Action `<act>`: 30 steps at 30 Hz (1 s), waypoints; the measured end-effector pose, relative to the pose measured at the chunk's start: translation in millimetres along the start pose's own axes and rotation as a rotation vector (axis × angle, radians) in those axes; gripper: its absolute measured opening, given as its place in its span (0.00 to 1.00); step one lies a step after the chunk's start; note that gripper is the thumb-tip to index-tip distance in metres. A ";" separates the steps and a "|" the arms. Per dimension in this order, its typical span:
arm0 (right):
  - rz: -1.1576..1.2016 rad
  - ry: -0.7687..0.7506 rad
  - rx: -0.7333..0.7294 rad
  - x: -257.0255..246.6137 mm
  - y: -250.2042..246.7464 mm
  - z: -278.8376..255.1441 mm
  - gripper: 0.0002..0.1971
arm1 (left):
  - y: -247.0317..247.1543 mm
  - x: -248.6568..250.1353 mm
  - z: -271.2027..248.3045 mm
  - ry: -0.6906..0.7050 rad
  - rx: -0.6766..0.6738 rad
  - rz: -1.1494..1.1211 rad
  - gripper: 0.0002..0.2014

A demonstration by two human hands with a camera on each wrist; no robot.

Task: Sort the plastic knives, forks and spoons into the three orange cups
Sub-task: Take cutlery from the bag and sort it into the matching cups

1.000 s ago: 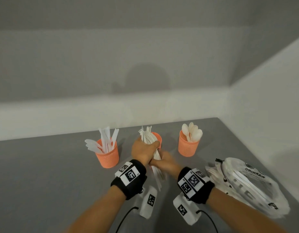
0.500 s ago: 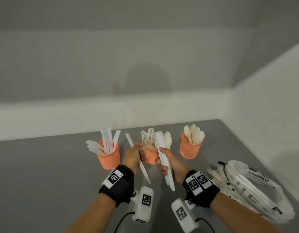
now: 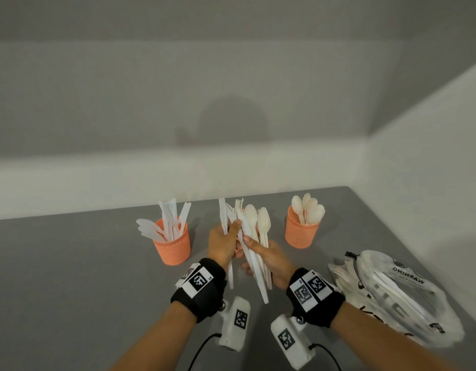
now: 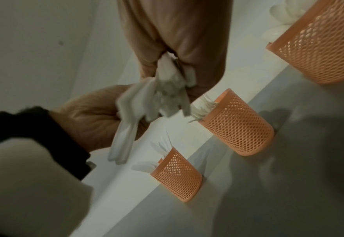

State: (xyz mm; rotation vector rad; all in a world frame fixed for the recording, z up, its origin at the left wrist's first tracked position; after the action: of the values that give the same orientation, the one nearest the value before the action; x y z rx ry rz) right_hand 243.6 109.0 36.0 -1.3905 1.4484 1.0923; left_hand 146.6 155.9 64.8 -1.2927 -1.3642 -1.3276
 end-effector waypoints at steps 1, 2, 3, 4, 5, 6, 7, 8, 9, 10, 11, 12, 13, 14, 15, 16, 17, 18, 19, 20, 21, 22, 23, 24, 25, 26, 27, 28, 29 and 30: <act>0.004 -0.005 0.004 0.2 -0.3 -0.3 0.14 | -1.1 -0.4 0.2 0.020 0.016 0.002 0.15; 0.014 -0.008 0.003 0.7 -0.4 -0.5 0.14 | -2.9 0.3 -0.5 0.036 0.043 0.005 0.15; 0.034 -0.011 -0.005 1.3 -0.7 -0.2 0.13 | -5.8 0.3 0.3 0.049 0.082 0.000 0.14; 0.061 -0.013 -0.015 1.4 -1.1 0.3 0.14 | -10.0 0.5 1.6 0.062 0.127 -0.006 0.14; 0.085 -0.010 -0.019 1.8 -2.3 1.0 0.16 | -14.7 0.9 3.0 0.080 0.172 -0.016 0.14; 0.098 -0.003 -0.015 2.0 -4.0 1.9 0.17 | -19.1 3.1 3.8 0.098 0.208 -0.023 0.14; 0.098 0.001 -0.008 2.2 -6.1 2.9 0.17 | -22.8 5.8 3.7 0.110 0.235 -0.024 0.14; 0.093 0.004 0.000 2.4 -7.8 3.4 0.15 | -25.4 6.4 4.7 0.100 0.243 -0.024 0.15; 0.091 0.008 0.008 2.6 -9.6 3.7 0.12 | -26.4 4.2 6.6 0.067 0.229 -0.037 0.15; 0.091 0.013 0.016 2.8 -11.0 3.6 0.10 | -24.9 0.4 6.3 0.003 0.195 -0.067 0.15; 0.083 0.016 0.025 3.2 -12.3 3.5 0.09 | -22.5 -5.2 5.1 -0.073 0.153 -0.108 0.14; 0.064 0.015 0.034 3.3 -13.3 3.6 0.09 | -18.3 -9.2 2.1 -0.145 0.099 -0.147 0.13; 0.039 0.014 0.042 3.5 -13.7 4.0 0.08 | -13.1 -11.3 -2.0 -0.193 0.038 -0.172 0.12; 0.019 0.011 0.047 3.5 -13.5 4.3 0.08 | -7.8 -11.9 -5.8 -0.212 -0.021 -0.167 0.11; 0.006 0.005 0.047 3.6 -12.7 5.0 0.08 | -1.9 -10.2 -10.3 -0.212 -0.074 -0.153 0.12; -0.005 -0.003 0.041 3.5 -11.2 5.5 0.09 | 2.6 -8.4 -13.4 -0.200 -0.103 -0.139 0.13; -0.016 -0.012 0.031 3.1 -9.6 5.7 0.10 | 5.1 -6.6 -15.8 -0.189 -0.104 -0.142 0.13; -0.028 -0.016 0.021 2.8 -7.9 5.4 0.10 | 6.1 -5.1 -16.6 -0.176 -0.089 -0.151 0.12; -0.039 -0.017 0.012 2.6 -6.7 5.1 0.11 | 5.8 -3.2 -17.2 -0.163 -0.070 -0.163 0.10; -0.048 -0.017 0.001 1.6 -5.7 4.5 0.11 | 5.5 -1.7 -16.4 -0.149 -0.058 -0.171 0.08; -0.053 -0.018 -0.010 0.6 -5.0 3.8 0.12 | 4.8 0.5 -16.4 -0.138 -0.054 -0.173 0.07; -0.055 -0.017 -0.024 -1.3 -4.1 2.5 0.12 | 3.6 1.0 -15.1 -0.133 -0.055 -0.174 0.07; -0.049 -0.015 -0.041 -2.6 -3.6 1.7 0.13 | 1.4 1.0 -13.8 -0.137 -0.057 -0.178 0.08; -0.035 -0.008 -0.058 -3.8 -3.2 0.7 0.13 | -1.0 -0.2 -11.2 -0.142 -0.064 -0.189 0.08; -0.021 -0.003 -0.074 -4.7 -2.8 -0.5 0.12 | -2.9 -1.7 -8.9 -0.151 -0.076 -0.205 0.09; -0.018 0.002 -0.083 -5.0 -3.0 -1.8 0.11 | -4.5 -4.5 -5.9 -0.162 -0.090 -0.220 0.10; -0.021 0.003 -0.085 -4.8 -3.5 -2.3 0.11 | -5.5 -7.0 -3.8 -0.173 -0.106 -0.227 0.11; -0.023 0.001 -0.083 -5.1 -3.8 -3.0 0.11 | -5.7 -8.6 -2.8 -0.182 -0.121 -0.231 0.12; -0.025 -0.001 -0.082 -4.8 -4.2 -3.0 0.12 | -5.6 -10.2 -2.5 -0.185 -0.132 -0.230 0.13; -0.026 -0.002 -0.082 -5.4 -3.6 -3.4 0.11 | -5.1 -11.5 -2.3 -0.181 -0.139 -0.224 0.15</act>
State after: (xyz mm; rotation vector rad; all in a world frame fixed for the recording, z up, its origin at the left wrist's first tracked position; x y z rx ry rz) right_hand 247.4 107.2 42.0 -1.4609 1.3948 1.1472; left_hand 143.0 152.6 53.0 -1.4134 -1.6033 -1.5089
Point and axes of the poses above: each hand's wrist, its own z-axis towards the middle knuckle, its own y-axis out of the palm, x = y × z, the point moved 8 cm from there along z, towards the middle knuckle, and after that the axes turned 12 degrees about -z, right-handed, at the moved point
